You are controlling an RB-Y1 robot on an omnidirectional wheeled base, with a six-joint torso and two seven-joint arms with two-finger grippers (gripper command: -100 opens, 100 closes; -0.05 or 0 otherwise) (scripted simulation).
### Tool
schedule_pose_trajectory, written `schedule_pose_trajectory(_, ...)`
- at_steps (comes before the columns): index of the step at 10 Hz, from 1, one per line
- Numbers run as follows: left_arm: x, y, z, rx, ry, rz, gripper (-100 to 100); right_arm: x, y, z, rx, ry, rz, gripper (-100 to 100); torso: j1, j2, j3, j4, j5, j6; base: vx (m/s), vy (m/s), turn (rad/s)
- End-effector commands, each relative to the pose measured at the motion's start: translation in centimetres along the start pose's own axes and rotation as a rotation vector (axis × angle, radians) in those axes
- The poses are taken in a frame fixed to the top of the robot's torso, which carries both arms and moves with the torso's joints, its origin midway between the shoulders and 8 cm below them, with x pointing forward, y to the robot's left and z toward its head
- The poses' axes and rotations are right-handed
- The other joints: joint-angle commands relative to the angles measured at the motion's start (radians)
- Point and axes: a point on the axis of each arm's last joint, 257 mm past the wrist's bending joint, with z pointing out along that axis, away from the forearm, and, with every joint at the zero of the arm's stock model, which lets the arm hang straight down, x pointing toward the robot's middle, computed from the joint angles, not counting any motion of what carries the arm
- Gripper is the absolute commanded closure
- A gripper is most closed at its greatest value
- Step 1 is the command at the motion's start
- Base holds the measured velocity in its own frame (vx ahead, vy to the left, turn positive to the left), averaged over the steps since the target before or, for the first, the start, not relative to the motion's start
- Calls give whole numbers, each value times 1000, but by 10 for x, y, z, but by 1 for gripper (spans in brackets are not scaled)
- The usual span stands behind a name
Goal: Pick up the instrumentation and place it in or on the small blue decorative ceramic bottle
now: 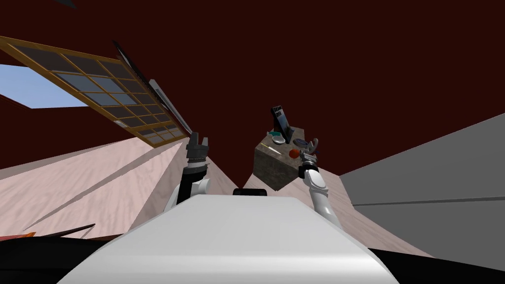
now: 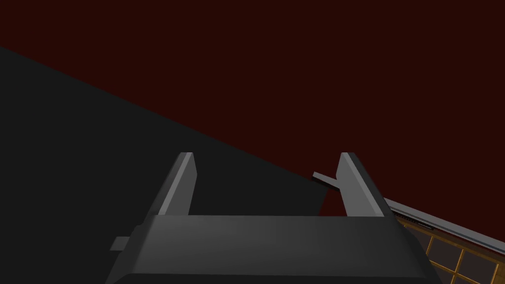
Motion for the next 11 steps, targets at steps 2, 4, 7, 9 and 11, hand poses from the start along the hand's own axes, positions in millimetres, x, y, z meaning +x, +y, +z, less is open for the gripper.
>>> schedule_pose_trajectory(2, 0, 0, 0, 0, 0, 0, 0, 0, 0, 1, -1, 0, 1, 100, 0, 0, 0, 0, 0, 0, 1, -4, 8)
schedule_pose_trajectory(4, 0, 0, 0, 0, 0, 0, 0, -1, -3, 1, 5, -1, -2, 100, 2, 0, 0, 0, -1, -3, -2, -1, -8)
schedule_pose_trajectory(7, 0, 0, 0, 0, 0, 0, 0, -1, -4, 1, 5, -1, -4, 0, 2, 0, 0, 0, -1, -3, 0, 0, 0)
schedule_pose_trajectory(9, 0, 0, 0, 0, 0, 0, 0, -1, -4, 1, 5, -1, -5, 0, 3, 0, 0, 0, -1, -3, 0, 0, 0)
schedule_pose_trajectory(11, 0, 0, 0, 0, 0, 0, 0, -15, 13, 12, 0, -23, 33, 100, 6, 4, 2, 1, -1, -4, -141, 66, -3)
